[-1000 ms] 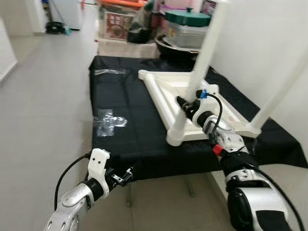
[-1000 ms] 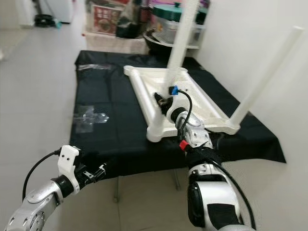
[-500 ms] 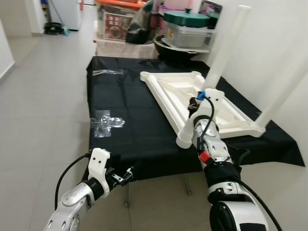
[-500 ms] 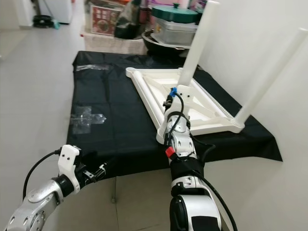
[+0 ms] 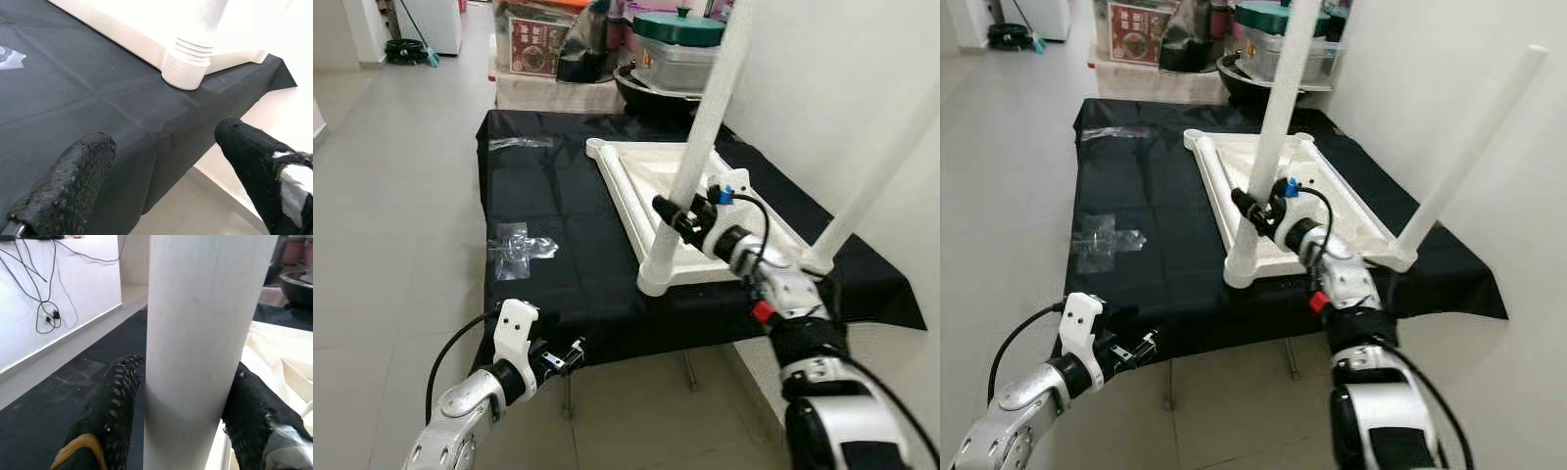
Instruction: Building children table
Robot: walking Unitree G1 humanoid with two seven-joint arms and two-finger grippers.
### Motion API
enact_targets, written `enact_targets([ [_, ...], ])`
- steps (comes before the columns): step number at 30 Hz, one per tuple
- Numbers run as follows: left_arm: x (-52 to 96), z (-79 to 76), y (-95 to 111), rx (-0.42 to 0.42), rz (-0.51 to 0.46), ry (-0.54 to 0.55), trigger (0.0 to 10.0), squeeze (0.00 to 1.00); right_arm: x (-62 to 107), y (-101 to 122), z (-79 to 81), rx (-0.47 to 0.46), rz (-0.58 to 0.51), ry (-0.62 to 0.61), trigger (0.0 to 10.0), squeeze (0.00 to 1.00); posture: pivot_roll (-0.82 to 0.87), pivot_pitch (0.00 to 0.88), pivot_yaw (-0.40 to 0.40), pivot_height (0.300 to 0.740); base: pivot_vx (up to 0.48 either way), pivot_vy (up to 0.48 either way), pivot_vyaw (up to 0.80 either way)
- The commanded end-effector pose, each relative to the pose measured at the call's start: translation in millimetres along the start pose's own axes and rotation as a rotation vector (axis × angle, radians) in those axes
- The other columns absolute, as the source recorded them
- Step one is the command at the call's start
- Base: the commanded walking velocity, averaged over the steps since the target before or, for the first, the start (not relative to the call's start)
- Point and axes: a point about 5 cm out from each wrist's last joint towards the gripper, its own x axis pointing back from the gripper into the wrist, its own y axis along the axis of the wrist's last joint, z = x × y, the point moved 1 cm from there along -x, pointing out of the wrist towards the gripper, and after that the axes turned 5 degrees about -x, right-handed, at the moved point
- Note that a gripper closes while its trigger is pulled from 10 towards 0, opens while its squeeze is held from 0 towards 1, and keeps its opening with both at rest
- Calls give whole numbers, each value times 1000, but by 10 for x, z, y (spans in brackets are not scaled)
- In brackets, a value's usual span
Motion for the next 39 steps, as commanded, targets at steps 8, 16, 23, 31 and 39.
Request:
enact_targets([
  [8,-10,-32,-44,-1,16,-8,10000,0,-20,-98,-131,-7,16,-129,0,0,64,0,-155,740,0,0,0],
  [16,3,-21,-46,-5,20,-8,10000,0,295,-476,-502,-71,77,-831,0,0,58,0,-148,740,0,0,0],
  [23,-16,-52,-61,-1,25,-16,10000,0,219,-621,-262,-57,82,-919,0,0,54,0,-143,740,0,0,0],
  [31,-13,-21,-63,-2,25,10,10000,0,49,-559,-80,-79,66,-881,10000,0,57,0,-157,740,0,0,0],
  [39,7,-37,-80,2,29,12,10000,0,-35,-256,-59,-78,-74,-675,10000,1000,57,0,-159,740,0,0,0],
])
